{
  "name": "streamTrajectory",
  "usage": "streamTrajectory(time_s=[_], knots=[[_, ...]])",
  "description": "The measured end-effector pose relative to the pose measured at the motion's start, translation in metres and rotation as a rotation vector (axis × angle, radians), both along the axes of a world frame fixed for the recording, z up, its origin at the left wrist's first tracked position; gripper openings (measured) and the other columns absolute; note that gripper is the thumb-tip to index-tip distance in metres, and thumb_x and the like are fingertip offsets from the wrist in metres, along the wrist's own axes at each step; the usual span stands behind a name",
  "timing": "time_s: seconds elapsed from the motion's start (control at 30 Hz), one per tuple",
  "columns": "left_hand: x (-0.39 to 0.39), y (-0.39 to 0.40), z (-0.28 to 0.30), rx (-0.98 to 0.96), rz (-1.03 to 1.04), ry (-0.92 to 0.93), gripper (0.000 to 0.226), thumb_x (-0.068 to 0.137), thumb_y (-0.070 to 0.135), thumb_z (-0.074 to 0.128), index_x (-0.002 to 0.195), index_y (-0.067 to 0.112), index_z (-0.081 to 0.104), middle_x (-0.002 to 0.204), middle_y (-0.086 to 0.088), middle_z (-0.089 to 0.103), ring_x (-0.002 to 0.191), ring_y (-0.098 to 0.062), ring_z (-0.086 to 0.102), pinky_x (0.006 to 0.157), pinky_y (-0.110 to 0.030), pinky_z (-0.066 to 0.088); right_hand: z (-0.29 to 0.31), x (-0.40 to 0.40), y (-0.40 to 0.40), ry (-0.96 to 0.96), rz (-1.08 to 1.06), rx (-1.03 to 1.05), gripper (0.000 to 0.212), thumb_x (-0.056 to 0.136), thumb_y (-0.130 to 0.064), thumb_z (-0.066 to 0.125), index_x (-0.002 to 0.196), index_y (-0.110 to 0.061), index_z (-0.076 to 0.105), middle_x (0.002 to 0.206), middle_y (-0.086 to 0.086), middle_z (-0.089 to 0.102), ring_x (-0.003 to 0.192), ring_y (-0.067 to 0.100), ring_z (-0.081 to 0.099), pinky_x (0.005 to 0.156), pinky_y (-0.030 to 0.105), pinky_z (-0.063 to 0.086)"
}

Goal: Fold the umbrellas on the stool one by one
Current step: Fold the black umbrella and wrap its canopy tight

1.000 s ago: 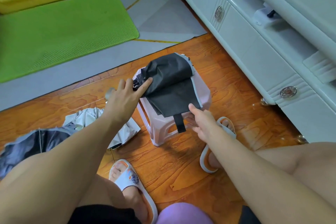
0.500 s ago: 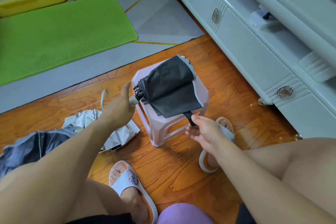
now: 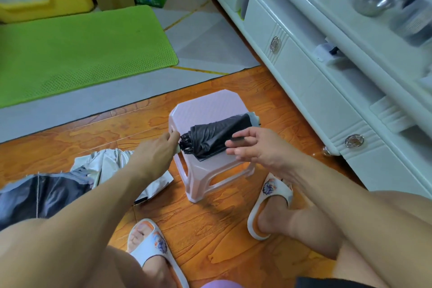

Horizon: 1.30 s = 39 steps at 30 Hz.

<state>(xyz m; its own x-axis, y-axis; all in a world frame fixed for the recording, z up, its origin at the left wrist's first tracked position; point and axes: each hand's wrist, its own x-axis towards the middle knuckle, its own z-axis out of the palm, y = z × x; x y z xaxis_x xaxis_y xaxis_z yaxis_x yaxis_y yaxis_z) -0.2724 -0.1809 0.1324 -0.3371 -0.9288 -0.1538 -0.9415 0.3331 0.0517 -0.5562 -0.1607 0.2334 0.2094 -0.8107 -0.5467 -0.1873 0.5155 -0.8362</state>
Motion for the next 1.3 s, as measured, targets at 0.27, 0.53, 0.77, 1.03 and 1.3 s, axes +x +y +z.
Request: streamTrajectory(time_s=[0.27, 0.53, 0.77, 1.03, 1.3], knots=[[0.004, 0.003, 0.010, 0.265, -0.037, 0.205, 0.037, 0.107, 0.044, 0.030, 0.127, 0.018, 0.047, 0.116, -0.006, 0.060, 0.101, -0.027, 0.059, 0.082, -0.041, 0.048, -0.004, -0.013, -0.031, 0.662, 0.452, -0.599, 0.009, 0.085, -0.018, 0.080, 0.088, -0.026, 0.080, 0.088, -0.011, 0.064, 0.082, 0.003, 0.059, 0.074, 0.021, 0.046], [-0.001, 0.003, 0.020, 0.093, -0.125, 0.146, 0.029, 0.099, 0.037, 0.058, 0.120, 0.020, 0.047, 0.108, -0.001, 0.049, 0.081, -0.028, 0.060, 0.055, -0.036, 0.042, -0.028, -0.015, -0.046, 0.710, 0.564, -0.762, 0.007, 0.095, -0.018, 0.068, 0.100, -0.020, 0.072, 0.095, -0.004, 0.069, 0.087, 0.013, 0.061, 0.078, 0.032, 0.049], [-0.008, -0.001, 0.016, -0.011, 0.022, 0.095, 0.037, 0.098, 0.033, 0.059, 0.133, 0.022, 0.055, 0.117, -0.005, 0.061, 0.104, -0.031, 0.058, 0.081, -0.042, 0.051, -0.052, -0.004, -0.071, 0.651, 0.389, -0.599, 0.002, 0.101, -0.024, 0.058, 0.099, -0.025, 0.059, 0.093, -0.001, 0.066, 0.087, 0.023, 0.061, 0.076, 0.044, 0.049], [-0.065, 0.028, 0.040, 0.291, 0.525, 0.776, 0.014, 0.091, 0.031, 0.071, 0.088, 0.020, 0.063, 0.079, 0.005, 0.064, 0.074, -0.013, 0.059, 0.063, -0.029, 0.044, -0.068, -0.001, -0.075, 0.630, 0.321, -0.649, 0.003, 0.101, -0.020, 0.056, 0.101, -0.019, 0.058, 0.100, 0.004, 0.062, 0.095, 0.025, 0.057, 0.080, 0.043, 0.046], [-0.067, 0.016, 0.033, 0.142, 0.435, 0.861, 0.016, 0.089, 0.023, 0.073, 0.093, 0.031, 0.059, 0.083, 0.006, 0.056, 0.078, -0.012, 0.054, 0.069, -0.037, 0.046, -0.066, -0.003, -0.072, 0.682, 0.287, -0.770, 0.006, 0.102, -0.013, 0.053, 0.103, -0.012, 0.059, 0.097, -0.006, 0.052, 0.101, 0.021, 0.047, 0.084, 0.037, 0.039]])
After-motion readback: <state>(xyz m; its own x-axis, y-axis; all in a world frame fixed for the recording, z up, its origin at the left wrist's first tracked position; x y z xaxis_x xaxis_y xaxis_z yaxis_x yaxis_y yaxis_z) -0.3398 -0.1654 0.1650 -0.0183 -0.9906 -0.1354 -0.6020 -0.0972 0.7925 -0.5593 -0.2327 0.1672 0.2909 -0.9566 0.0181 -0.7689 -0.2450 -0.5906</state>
